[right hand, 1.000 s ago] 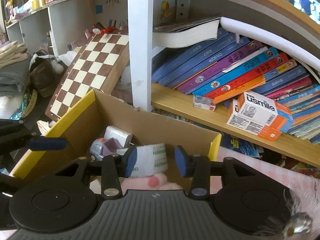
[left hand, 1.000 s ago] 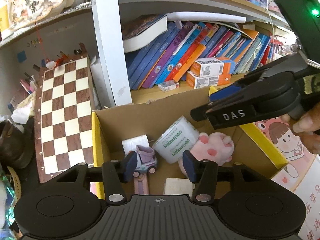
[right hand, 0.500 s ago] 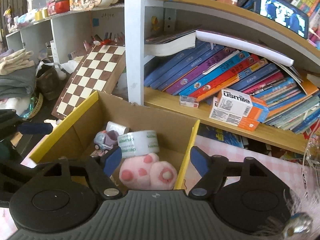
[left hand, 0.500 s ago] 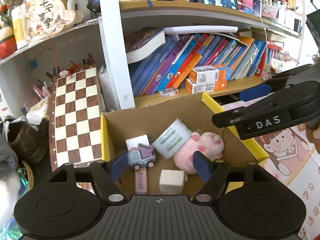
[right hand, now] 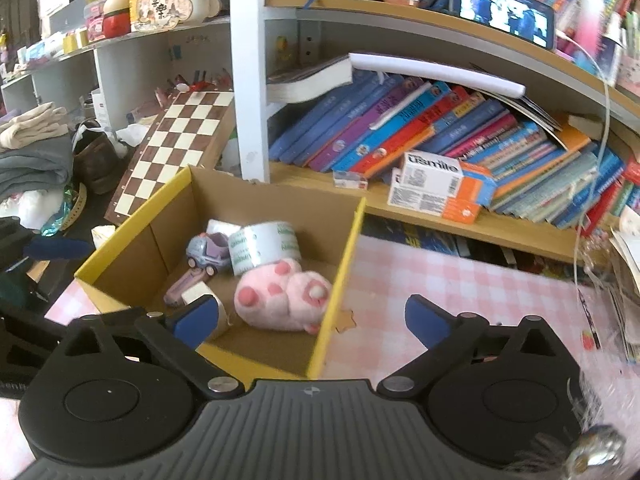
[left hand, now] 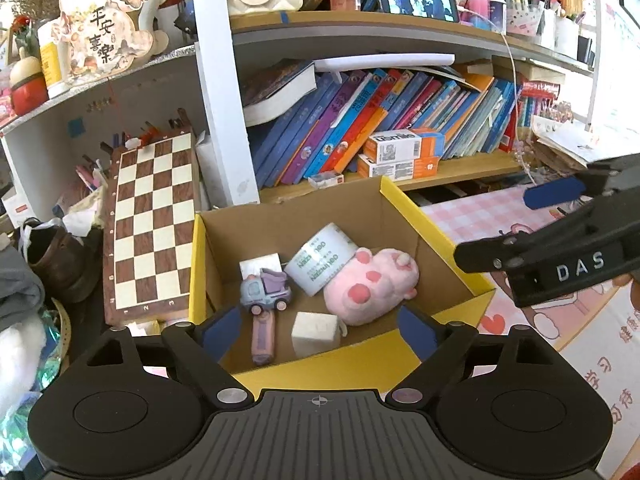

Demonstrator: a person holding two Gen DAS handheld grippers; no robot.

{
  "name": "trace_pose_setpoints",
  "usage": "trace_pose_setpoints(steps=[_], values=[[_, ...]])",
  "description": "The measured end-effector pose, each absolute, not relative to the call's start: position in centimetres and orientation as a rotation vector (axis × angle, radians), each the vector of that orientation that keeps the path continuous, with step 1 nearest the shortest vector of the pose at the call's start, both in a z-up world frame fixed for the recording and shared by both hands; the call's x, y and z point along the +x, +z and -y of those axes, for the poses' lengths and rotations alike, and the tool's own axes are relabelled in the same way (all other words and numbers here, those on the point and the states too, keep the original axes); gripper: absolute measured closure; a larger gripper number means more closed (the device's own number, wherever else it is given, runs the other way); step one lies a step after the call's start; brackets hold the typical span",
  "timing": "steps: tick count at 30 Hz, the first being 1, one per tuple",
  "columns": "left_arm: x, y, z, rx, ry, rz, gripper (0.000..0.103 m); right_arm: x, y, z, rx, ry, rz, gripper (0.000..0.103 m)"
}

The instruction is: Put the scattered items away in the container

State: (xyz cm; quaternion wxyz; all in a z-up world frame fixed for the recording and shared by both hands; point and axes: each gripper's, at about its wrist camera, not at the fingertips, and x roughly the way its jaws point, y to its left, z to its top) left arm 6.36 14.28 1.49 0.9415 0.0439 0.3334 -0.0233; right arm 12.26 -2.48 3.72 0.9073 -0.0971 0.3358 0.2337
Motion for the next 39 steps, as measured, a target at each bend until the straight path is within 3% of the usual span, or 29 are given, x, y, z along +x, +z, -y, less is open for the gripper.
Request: trace_pose_setpoints(steps=[39], values=[[1.3,-0.1,-7.9,0.004,0.115,-0.716,0.007,5.4,0.8,10.0,-0.118,0.316,-0.733,0.000]])
